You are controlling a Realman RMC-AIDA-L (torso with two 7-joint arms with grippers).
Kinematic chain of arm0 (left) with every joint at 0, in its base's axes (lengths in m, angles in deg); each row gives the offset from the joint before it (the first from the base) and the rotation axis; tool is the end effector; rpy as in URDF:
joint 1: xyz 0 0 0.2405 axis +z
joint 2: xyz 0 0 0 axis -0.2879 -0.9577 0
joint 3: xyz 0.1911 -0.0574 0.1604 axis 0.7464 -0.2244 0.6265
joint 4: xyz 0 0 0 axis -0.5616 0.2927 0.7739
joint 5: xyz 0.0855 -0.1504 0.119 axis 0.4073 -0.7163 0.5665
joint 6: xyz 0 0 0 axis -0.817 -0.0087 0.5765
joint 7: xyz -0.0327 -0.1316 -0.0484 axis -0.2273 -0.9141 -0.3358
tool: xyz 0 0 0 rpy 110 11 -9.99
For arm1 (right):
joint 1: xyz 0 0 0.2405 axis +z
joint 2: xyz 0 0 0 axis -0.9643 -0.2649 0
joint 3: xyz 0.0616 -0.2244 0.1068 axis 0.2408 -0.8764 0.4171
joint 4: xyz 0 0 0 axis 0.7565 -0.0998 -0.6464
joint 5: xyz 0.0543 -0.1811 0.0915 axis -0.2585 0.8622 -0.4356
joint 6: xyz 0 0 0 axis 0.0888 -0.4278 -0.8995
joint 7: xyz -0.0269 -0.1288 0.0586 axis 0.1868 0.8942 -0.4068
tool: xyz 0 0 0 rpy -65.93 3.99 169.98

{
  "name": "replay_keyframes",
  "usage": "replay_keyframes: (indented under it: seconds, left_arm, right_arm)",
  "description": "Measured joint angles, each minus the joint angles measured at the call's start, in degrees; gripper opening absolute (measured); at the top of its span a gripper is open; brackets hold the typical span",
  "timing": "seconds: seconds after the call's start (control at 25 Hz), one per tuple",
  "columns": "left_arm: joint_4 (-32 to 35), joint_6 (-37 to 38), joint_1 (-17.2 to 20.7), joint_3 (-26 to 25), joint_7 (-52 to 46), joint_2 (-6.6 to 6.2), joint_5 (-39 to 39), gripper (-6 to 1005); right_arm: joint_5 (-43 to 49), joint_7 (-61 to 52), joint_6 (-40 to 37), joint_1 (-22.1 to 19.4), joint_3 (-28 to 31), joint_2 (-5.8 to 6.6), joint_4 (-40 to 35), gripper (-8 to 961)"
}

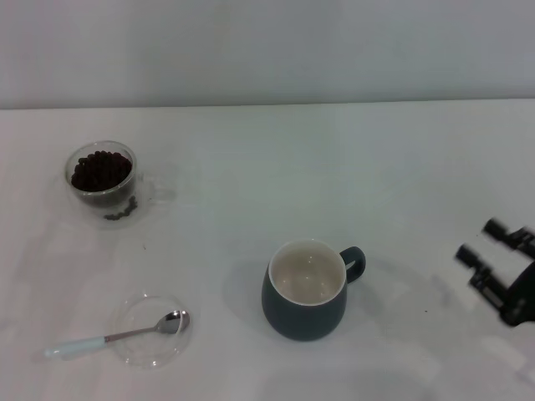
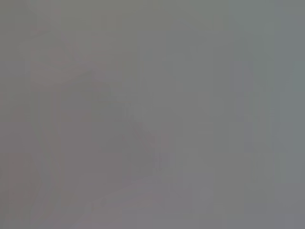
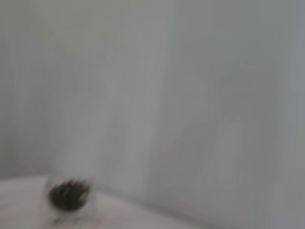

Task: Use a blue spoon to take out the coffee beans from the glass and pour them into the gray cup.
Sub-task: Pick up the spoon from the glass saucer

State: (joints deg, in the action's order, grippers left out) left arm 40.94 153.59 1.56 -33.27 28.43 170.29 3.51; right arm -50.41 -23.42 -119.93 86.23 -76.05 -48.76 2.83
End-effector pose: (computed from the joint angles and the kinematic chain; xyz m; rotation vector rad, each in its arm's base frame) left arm -0.3690 0.2639 0.0520 -1.3297 -0.6451 -1.0408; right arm 0.3597 0.2006 -0.0050 -2.0418 0.3458 0.7989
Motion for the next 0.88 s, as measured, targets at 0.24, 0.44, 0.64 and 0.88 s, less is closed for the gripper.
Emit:
replay_keyframes:
  seconds: [0.24, 0.44, 0.64, 0.88]
  left_arm:
    - [-3.1, 2.7, 0.2, 0.2, -5.9, 0.11, 0.2, 638]
    - [-6.7, 5.0, 0.6, 0.3, -15.2, 0.23, 2.1, 637]
    - [-9.5, 5.6, 1.2, 0.3, -24.3, 0.26, 7.9, 638]
    - [-10.5, 6.8, 4.6, 0.6, -36.1, 0.21, 13.5, 637]
  right_arm:
    - [0.0, -0.4, -5.5, -0.1, 9.0, 0.74, 0.2, 510]
    - [-0.1, -0.4, -5.5, 1.0, 12.8, 0.78, -0.4, 510]
    - [-0.2, -0.2, -5.9, 1.8, 15.7, 0.31, -1.2, 510]
    - [-0.4, -0.5, -5.4, 1.7, 18.2, -0.18, -1.9, 510]
